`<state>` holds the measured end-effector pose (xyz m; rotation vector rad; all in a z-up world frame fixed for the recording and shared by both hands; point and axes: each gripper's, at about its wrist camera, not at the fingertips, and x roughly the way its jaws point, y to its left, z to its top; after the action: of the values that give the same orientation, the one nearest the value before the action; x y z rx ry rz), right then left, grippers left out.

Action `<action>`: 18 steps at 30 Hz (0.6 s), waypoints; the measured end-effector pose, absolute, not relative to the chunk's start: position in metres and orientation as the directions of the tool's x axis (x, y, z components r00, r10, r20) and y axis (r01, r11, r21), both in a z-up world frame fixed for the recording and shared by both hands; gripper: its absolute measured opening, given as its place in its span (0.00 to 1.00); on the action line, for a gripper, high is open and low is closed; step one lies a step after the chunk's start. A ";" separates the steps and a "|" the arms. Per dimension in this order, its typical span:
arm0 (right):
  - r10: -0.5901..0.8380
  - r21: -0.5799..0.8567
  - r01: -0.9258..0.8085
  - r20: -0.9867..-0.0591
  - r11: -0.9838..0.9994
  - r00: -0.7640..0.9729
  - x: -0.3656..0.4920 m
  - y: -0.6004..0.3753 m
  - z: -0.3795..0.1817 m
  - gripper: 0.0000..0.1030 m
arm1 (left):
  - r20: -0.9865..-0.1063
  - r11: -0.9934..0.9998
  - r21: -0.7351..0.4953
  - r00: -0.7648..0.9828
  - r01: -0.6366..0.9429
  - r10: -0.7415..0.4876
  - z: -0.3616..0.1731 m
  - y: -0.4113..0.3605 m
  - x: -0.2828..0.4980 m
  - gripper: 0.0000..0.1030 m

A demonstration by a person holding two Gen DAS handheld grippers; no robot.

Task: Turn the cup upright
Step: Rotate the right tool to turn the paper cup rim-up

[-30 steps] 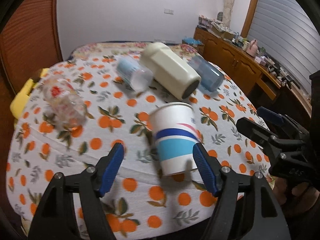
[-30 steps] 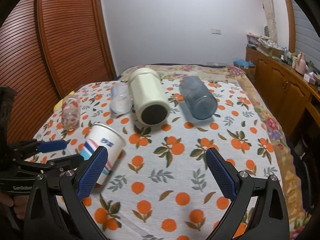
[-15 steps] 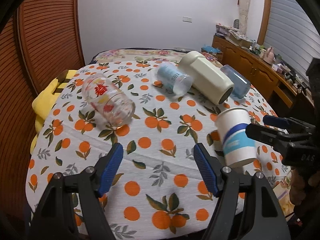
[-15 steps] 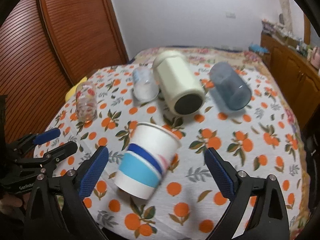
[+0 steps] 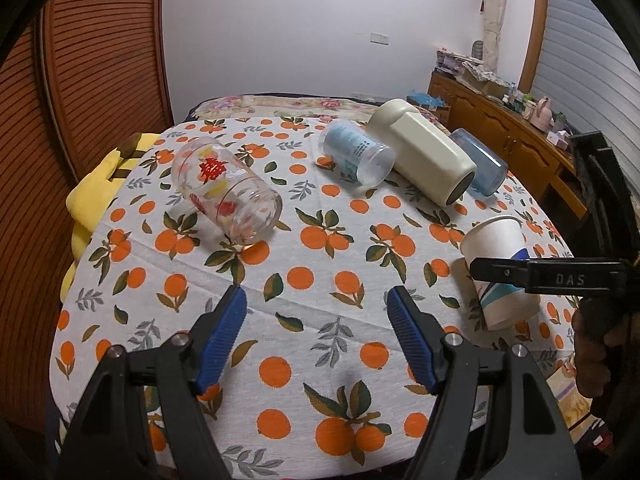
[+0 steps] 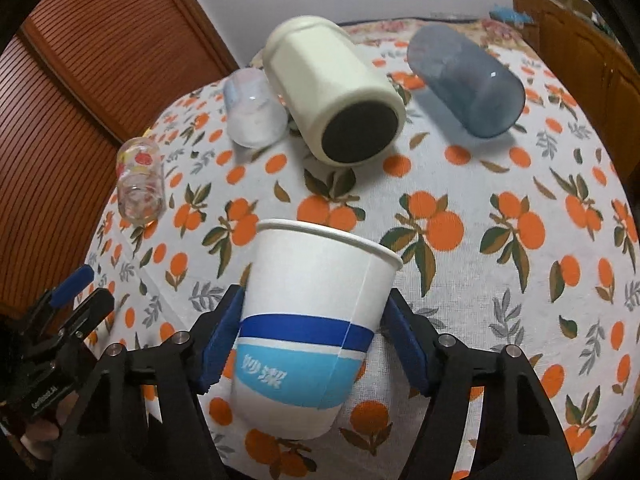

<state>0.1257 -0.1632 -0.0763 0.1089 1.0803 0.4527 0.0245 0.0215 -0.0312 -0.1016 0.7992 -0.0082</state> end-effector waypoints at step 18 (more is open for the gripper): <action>0.357 0.245 -0.330 -0.871 0.912 0.338 0.150 -0.150 -0.075 0.67 | -0.723 0.996 -0.090 0.690 -0.029 -0.045 -0.036 0.018 0.025 0.71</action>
<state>0.1499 -0.1500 -0.0752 0.0265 1.1412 0.4471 0.0248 0.0184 -0.0361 -0.0967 0.8100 -0.0091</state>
